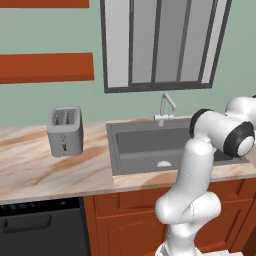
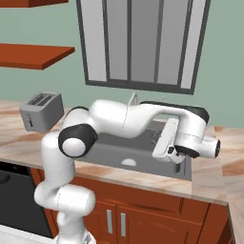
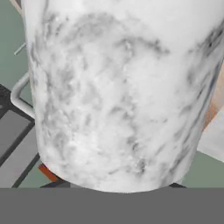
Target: Restock the sink supplies by placing the sponge and soap dispenser on the counter and next to the sink. Make sure the soap dispenser is upright.
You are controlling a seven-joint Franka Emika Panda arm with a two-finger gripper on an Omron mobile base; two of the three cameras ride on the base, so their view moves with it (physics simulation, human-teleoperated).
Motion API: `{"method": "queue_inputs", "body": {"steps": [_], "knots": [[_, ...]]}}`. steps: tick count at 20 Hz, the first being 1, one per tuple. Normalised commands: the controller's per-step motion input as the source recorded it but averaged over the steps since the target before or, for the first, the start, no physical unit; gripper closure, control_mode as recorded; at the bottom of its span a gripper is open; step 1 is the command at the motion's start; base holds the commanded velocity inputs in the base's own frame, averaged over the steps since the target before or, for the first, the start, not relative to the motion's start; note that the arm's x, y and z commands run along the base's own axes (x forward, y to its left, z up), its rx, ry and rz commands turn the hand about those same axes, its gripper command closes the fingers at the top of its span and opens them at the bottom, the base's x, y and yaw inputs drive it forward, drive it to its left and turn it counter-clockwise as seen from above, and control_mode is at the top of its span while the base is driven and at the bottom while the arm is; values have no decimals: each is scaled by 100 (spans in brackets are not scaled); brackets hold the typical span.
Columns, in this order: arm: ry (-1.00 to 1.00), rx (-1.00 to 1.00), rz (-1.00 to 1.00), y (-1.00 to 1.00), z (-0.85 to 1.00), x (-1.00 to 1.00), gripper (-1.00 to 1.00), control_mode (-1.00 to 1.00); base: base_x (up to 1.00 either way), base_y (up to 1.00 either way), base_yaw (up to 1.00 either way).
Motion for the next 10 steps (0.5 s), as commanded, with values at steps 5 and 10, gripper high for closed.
{"method": "queue_inputs", "body": {"steps": [5, 10], "knots": [[0, 31, 1, -70, 24, 11, 100, -100, 0, 0, 0], [8, 21, 0, -61, 3, 23, 100, -100, 0, 0, 0]]}}
